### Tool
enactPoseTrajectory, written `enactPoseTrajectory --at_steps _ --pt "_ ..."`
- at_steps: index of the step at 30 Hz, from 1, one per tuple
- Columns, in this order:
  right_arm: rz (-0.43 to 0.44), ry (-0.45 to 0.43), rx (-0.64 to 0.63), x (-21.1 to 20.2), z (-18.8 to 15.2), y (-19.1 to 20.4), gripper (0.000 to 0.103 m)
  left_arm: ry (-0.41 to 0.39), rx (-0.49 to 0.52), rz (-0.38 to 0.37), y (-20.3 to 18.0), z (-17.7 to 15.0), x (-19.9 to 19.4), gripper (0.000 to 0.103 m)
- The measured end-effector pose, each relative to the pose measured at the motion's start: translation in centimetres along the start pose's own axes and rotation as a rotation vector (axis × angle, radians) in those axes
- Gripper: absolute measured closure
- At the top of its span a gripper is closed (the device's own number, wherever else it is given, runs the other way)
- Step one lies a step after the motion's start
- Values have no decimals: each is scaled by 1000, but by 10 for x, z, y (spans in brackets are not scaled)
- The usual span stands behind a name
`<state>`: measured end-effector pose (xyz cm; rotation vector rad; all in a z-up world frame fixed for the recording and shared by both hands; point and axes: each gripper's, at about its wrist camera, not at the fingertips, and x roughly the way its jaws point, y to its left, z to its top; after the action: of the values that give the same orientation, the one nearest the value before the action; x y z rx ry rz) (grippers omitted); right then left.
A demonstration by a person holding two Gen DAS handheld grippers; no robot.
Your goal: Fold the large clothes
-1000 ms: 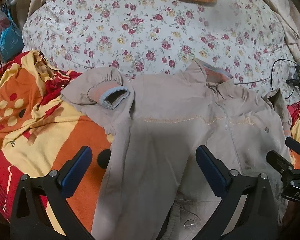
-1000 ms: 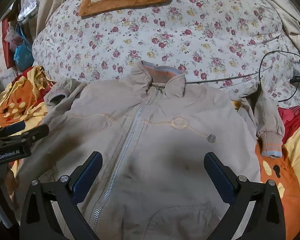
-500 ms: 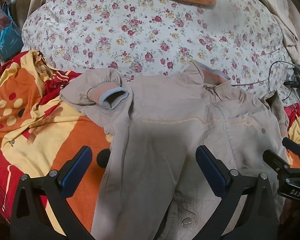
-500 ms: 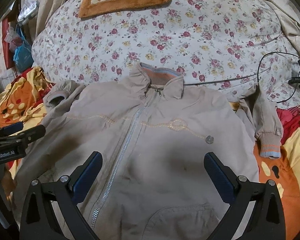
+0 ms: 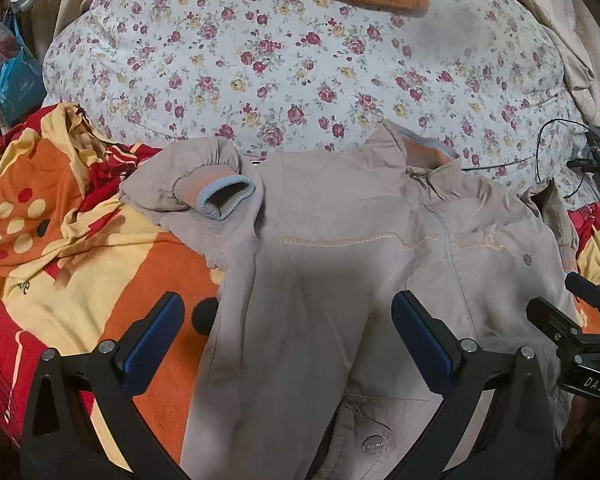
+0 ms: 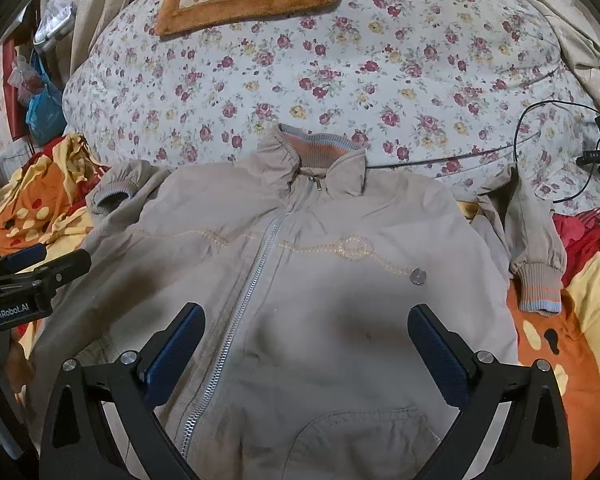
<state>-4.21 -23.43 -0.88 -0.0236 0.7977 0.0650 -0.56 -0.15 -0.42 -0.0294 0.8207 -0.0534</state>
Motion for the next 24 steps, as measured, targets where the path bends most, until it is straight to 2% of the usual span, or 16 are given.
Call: enactPoseTrajectory --at_steps 18,24 --pt "-4 5 -12 1 -3 4 1 20 3 9 -1 -2 5 0" --pt "-5 14 -12 2 -3 3 1 34 16 34 -4 -4 13 0"
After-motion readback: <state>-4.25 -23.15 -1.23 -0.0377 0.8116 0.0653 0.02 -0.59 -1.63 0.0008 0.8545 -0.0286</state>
